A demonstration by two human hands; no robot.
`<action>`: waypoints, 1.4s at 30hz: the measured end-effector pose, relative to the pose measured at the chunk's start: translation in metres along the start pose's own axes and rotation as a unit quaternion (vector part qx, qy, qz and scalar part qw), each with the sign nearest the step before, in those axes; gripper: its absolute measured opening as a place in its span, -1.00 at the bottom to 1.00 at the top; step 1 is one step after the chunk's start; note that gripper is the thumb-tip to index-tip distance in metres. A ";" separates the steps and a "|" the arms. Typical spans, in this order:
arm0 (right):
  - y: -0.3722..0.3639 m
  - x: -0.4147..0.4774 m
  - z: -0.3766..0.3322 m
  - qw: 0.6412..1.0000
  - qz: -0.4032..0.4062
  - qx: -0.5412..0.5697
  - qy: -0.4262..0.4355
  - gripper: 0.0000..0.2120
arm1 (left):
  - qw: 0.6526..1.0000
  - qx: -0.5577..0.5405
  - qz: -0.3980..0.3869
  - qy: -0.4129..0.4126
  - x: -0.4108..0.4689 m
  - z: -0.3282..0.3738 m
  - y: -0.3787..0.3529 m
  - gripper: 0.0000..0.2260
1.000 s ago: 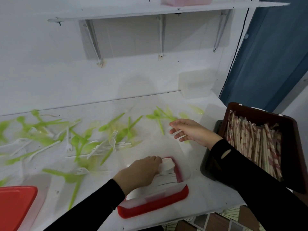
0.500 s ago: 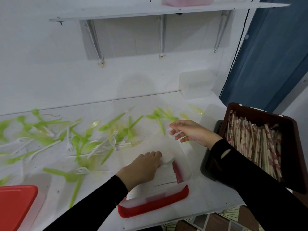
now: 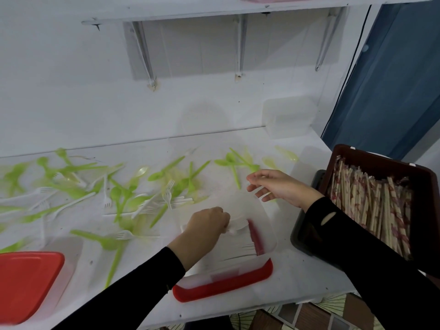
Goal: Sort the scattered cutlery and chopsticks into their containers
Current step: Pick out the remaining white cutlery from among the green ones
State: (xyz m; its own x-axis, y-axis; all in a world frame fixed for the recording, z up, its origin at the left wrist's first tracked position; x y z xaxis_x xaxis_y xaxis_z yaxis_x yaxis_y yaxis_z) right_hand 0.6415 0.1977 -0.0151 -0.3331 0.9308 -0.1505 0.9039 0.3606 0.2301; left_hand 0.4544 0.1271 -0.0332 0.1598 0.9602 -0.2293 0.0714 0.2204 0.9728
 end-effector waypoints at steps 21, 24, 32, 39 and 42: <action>-0.178 0.108 -0.064 0.960 -0.156 -0.220 0.076 -0.81 | 0.932 -0.252 0.096 0.243 -0.013 -0.251 -0.012 -0.90; -0.209 0.132 -0.057 0.921 -0.188 -0.336 0.061 -0.79 | 0.946 -0.289 -0.013 0.145 -0.019 -0.262 -0.028 -0.92; -0.237 0.147 -0.041 0.863 -0.189 -0.469 0.007 -0.48 | 0.967 -0.216 -0.102 0.088 -0.030 -0.285 -0.068 -0.50; -0.227 0.151 -0.031 0.905 -0.136 -0.402 -0.011 -0.75 | 0.968 -0.246 -0.036 0.040 -0.026 -0.288 -0.069 -0.60; -0.218 0.148 -0.039 0.938 -0.082 -0.336 -0.010 -0.83 | 0.961 -0.274 0.034 0.031 -0.028 -0.291 -0.058 -0.57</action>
State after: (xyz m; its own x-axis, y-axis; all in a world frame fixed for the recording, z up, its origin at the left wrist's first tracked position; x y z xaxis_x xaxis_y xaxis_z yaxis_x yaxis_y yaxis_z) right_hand 0.3846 0.2590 -0.0503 -0.4417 0.8605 -0.2539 0.4646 0.4615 0.7558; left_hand 0.1596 0.1378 -0.0738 0.0853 0.9801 -0.1792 -0.4692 0.1982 0.8606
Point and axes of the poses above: each hand's wrist, its own x-axis towards the middle knuckle, its own y-axis out of the back of the hand, z = x × y, the point moved 4 cm from there along x, towards the middle knuckle, and after that the axes turned 14 degrees about y, right-handed, at the moved point
